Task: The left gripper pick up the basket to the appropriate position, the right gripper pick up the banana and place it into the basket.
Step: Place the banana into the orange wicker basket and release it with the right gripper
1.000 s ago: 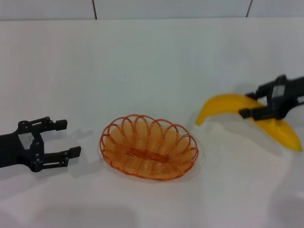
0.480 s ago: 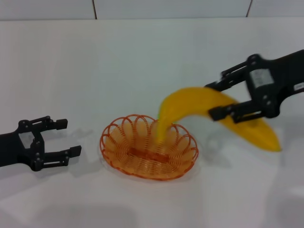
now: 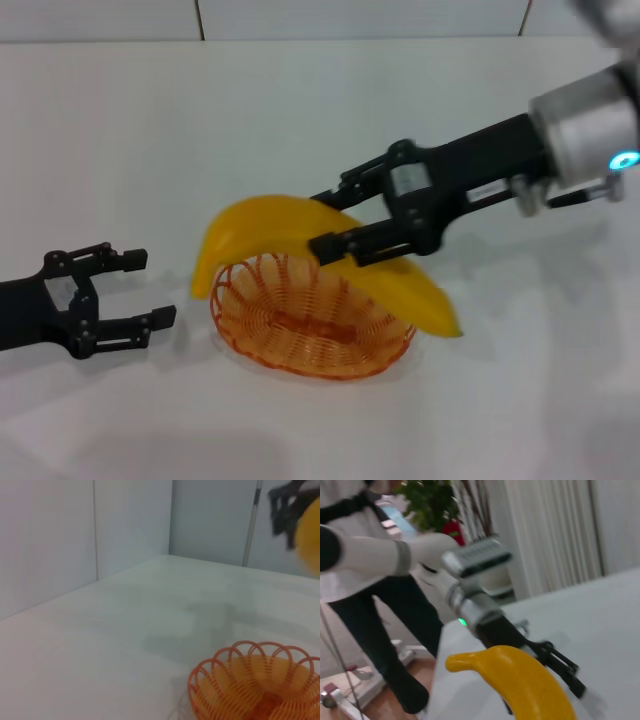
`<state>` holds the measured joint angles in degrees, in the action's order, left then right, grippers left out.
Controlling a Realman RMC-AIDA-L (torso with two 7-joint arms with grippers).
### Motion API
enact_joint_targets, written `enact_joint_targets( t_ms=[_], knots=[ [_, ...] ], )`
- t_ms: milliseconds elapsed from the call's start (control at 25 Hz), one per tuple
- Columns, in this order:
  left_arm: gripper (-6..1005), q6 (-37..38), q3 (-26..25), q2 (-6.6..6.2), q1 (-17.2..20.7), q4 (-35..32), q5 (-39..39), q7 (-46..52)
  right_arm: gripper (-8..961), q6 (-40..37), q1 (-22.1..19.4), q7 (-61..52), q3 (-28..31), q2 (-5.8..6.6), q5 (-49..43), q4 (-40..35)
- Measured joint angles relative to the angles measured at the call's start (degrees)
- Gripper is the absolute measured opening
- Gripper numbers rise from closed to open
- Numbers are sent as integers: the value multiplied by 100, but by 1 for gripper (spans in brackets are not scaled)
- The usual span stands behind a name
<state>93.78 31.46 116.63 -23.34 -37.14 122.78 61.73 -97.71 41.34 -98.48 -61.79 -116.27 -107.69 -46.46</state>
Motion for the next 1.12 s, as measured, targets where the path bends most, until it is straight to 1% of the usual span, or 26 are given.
enact_joint_targets(
  t_ms=[160, 360, 880, 1120],
  knots=[
    [841, 0, 0, 1, -53, 5, -2, 1, 529, 534, 37, -50, -343, -1, -12, 282],
    [841, 0, 0, 1, -66, 5, -1, 1, 532, 1044, 68, -71, -617, -18, 22, 643],
    [841, 3, 45, -19, -29, 5, 10, 21, 540, 1133, 103, -41, -635, -3, 43, 1050],
    [841, 7, 18, -26, -62, 5, 287, 42, 544, 1121, 112, -33, -645, -1, 35, 1056]
  ],
)
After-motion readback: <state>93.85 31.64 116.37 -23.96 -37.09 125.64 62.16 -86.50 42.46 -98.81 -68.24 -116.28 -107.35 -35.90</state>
